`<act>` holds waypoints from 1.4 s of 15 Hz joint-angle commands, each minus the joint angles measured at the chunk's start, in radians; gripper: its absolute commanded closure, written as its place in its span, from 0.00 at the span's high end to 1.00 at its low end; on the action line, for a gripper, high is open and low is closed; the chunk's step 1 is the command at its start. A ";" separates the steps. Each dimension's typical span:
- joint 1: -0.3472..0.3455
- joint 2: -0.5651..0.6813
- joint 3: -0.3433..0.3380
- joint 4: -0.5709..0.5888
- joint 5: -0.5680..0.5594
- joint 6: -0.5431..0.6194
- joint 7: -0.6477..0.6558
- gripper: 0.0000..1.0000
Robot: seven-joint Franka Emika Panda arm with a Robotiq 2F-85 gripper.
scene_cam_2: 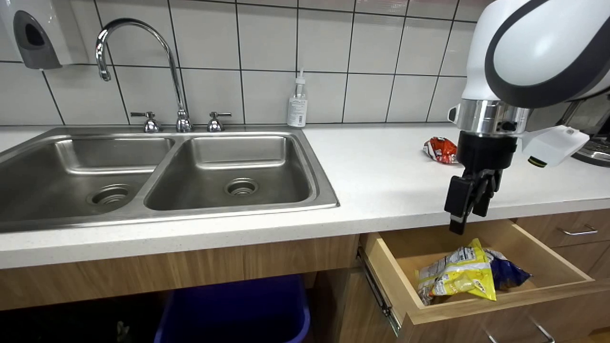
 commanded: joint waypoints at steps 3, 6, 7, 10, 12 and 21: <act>-0.005 -0.053 -0.010 -0.021 0.011 0.007 -0.025 1.00; -0.010 -0.048 -0.021 -0.007 0.007 0.005 -0.025 1.00; -0.011 -0.046 -0.025 -0.003 0.004 0.006 -0.024 1.00; -0.015 -0.042 -0.037 0.012 -0.003 0.003 -0.022 1.00; -0.017 -0.038 -0.045 0.028 -0.006 0.001 -0.022 1.00; -0.028 0.005 -0.077 0.137 -0.025 -0.007 -0.008 1.00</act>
